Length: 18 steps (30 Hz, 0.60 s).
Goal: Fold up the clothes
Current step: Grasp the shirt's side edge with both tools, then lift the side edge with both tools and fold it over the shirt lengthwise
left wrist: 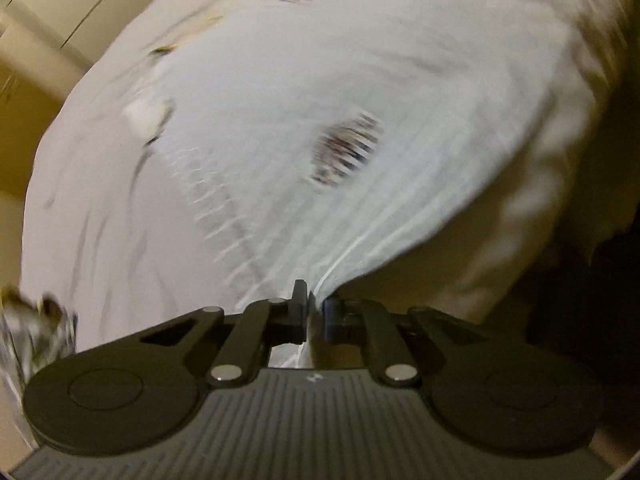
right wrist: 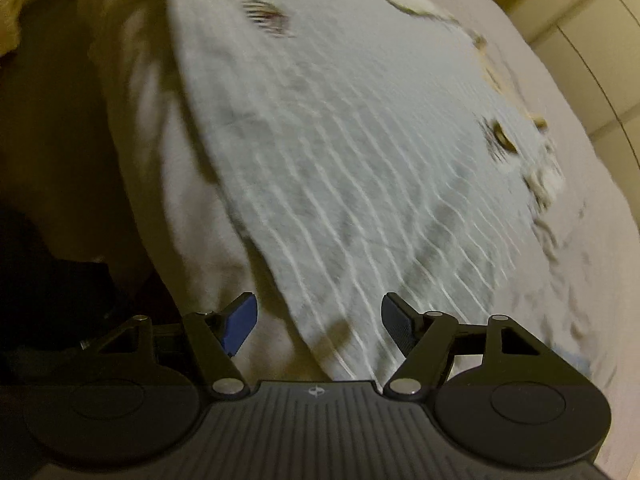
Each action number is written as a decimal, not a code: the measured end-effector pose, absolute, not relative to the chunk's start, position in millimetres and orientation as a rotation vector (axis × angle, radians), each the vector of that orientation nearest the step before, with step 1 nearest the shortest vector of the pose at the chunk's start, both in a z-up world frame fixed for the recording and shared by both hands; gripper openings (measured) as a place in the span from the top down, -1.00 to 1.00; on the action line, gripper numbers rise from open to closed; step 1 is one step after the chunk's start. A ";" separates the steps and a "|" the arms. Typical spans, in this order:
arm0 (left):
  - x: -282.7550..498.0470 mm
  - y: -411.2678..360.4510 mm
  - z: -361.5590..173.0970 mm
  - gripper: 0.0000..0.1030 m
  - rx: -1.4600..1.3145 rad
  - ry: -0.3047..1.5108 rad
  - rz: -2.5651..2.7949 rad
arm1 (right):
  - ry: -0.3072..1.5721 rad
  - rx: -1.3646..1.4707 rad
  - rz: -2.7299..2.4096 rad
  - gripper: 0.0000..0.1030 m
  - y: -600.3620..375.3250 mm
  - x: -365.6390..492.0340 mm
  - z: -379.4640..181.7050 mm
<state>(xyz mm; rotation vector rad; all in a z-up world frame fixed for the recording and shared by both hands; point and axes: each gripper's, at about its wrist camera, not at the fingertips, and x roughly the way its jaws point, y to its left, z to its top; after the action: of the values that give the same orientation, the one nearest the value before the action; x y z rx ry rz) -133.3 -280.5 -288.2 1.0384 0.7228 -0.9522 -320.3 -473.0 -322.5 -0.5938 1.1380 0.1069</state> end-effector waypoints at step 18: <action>-126.9 -293.5 -255.4 0.95 1.140 0.607 -1.030 | 1.092 -0.855 0.007 1.00 -518.4 -333.4 -336.0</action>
<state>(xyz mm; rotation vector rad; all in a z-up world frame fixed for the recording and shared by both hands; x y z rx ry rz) -126.9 -293.5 -255.4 1.1400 0.6065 -1.0303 -333.4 -518.4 -336.0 -0.8554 1.0917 0.0075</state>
